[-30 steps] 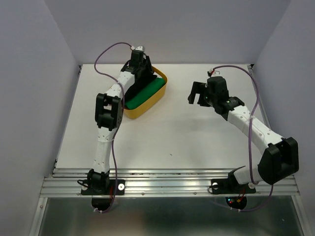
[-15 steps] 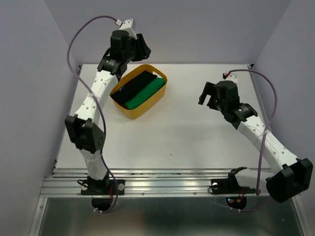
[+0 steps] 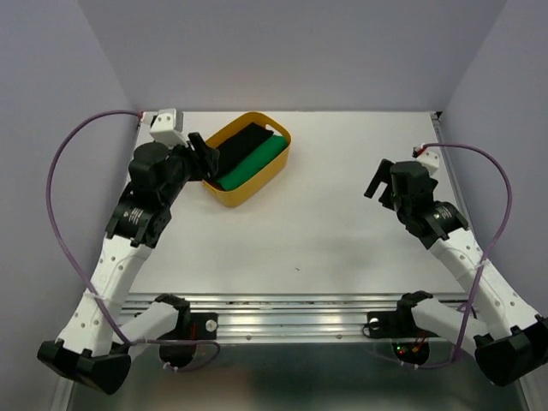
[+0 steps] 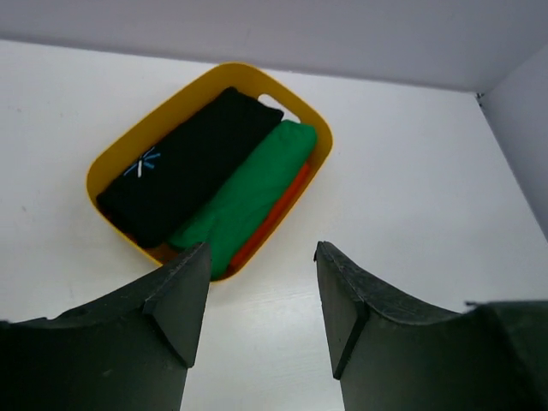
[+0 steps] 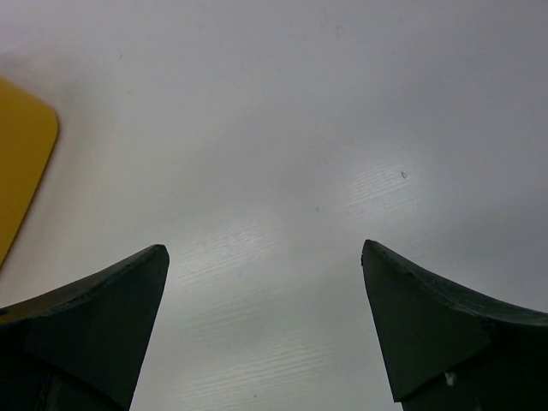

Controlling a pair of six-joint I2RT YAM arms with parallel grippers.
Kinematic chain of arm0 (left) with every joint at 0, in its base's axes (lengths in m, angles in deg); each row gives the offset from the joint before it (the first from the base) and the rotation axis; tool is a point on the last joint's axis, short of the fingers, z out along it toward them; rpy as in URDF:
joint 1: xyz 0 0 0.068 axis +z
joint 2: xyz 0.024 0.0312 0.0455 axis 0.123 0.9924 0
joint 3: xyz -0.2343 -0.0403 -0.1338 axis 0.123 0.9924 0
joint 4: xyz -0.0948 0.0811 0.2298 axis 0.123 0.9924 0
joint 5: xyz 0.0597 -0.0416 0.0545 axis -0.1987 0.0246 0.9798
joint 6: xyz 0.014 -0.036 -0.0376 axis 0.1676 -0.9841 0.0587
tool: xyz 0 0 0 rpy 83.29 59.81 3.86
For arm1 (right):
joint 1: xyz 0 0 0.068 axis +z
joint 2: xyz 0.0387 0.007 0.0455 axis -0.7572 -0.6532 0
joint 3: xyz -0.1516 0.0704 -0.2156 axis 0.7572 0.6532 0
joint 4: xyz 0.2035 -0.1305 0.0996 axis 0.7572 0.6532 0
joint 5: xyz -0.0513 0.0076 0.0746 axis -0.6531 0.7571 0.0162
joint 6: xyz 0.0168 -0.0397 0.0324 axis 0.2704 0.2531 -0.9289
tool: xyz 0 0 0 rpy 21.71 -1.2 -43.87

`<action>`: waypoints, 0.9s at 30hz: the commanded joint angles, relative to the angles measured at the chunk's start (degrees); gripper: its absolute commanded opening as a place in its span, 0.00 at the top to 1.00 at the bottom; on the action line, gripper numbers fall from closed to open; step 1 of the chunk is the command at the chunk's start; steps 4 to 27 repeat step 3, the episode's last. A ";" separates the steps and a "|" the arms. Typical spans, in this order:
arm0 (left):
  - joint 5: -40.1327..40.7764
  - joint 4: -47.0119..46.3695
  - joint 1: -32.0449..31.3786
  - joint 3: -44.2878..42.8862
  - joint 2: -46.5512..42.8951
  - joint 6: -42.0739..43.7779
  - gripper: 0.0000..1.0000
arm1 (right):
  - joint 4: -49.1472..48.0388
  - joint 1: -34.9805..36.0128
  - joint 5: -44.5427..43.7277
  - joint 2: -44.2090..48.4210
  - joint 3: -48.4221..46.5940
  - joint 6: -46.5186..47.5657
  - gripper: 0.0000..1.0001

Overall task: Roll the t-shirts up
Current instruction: Reset both arms

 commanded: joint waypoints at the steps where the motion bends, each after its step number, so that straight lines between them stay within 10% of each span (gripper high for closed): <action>1: 2.17 1.47 0.22 5.72 -6.09 -1.09 0.37 | 1.43 -0.29 -3.13 3.05 1.40 -2.20 0.00; 27: 1.64 2.61 0.13 8.62 -8.81 -2.33 0.37 | 1.87 -0.29 -3.65 4.01 1.66 -2.29 0.00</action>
